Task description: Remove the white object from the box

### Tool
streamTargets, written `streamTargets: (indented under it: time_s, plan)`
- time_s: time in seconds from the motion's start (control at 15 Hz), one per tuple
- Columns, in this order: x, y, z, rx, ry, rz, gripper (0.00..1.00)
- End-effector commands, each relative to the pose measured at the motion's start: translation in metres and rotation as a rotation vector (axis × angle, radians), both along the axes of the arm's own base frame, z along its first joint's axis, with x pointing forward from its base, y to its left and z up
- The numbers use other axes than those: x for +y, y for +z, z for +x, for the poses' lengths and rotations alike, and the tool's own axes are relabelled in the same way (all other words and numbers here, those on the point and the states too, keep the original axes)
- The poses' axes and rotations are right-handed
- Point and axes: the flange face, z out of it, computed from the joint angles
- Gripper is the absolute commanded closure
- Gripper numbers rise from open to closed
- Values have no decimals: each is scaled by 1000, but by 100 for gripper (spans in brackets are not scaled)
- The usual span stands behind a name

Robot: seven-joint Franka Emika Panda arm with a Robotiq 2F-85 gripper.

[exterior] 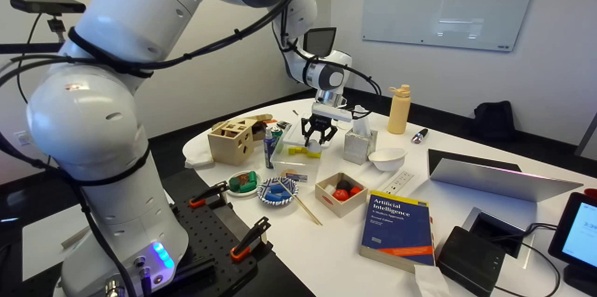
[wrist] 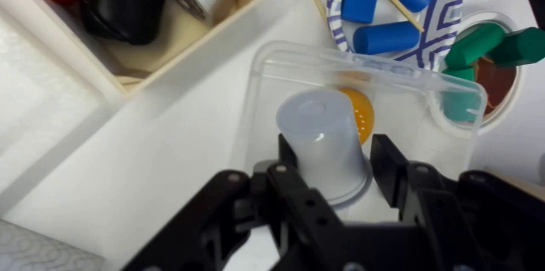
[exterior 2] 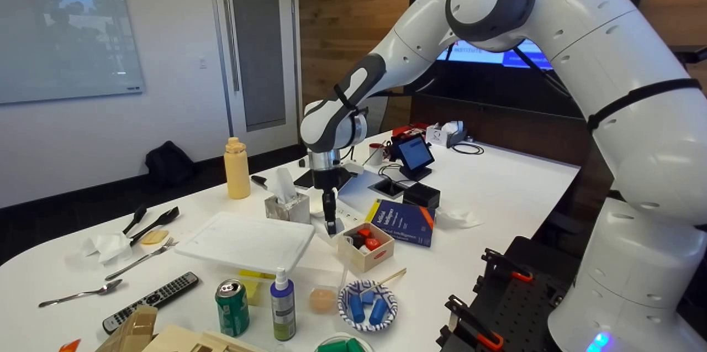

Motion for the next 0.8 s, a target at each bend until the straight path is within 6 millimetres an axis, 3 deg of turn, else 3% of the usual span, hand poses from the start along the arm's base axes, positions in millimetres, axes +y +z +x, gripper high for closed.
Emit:
streamTargets:
  time_s: [0.0,0.07,0.13,0.4,0.73]
  plan:
    - [30,-7,-19,28,19,32,77]
    - [39,-13,-22,43,20,37,27]
    - [44,-18,-24,46,30,36,25]
    - [51,-23,-25,54,34,37,0]
    - [28,-5,-25,16,-14,20,0]
